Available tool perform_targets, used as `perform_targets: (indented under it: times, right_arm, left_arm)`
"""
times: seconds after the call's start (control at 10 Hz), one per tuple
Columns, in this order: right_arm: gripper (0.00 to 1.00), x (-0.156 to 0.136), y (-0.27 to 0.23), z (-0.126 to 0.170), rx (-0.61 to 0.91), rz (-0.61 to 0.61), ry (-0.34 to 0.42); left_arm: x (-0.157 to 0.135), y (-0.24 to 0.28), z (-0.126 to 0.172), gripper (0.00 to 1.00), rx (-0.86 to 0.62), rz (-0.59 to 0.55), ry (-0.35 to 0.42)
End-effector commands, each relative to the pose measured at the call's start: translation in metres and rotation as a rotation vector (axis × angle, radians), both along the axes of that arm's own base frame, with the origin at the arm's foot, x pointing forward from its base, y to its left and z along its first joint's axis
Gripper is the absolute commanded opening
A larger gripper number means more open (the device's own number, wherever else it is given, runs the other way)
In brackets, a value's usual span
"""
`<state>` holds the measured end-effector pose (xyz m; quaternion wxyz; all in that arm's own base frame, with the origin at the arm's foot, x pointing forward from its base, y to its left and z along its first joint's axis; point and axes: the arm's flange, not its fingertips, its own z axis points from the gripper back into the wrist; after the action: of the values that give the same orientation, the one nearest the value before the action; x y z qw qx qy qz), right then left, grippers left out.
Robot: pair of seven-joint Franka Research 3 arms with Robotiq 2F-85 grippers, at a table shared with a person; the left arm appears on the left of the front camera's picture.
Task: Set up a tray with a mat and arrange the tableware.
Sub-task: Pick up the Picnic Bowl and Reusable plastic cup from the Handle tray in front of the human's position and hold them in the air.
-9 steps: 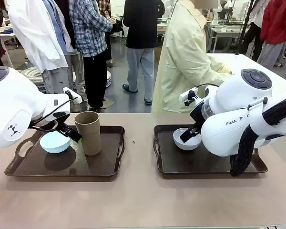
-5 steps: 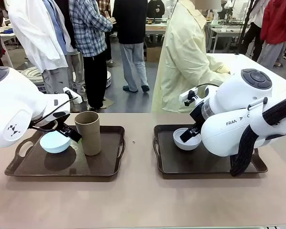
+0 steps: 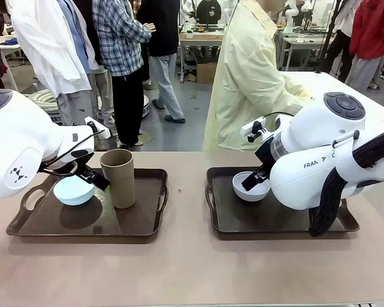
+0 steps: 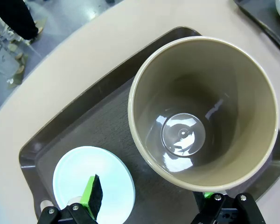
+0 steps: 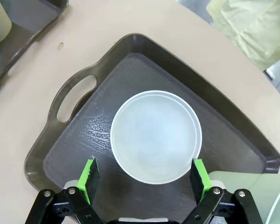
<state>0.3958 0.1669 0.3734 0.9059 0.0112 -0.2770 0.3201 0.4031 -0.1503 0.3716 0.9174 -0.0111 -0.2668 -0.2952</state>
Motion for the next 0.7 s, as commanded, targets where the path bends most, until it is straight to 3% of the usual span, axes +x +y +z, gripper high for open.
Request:
perform_targets:
  times: [0.0, 0.6]
  right_arm:
    - [1.00, 0.0000, 0.0000, 0.0000, 0.000, 0.000, 0.000]
    - [1.00, 0.0000, 0.0000, 0.0000, 0.000, 0.000, 0.000]
  left_arm:
    - [0.0000, 0.0001, 0.0001, 1.00, 0.000, 0.000, -0.001]
    - [0.0000, 0.0000, 0.0000, 1.00, 0.000, 0.000, 0.000]
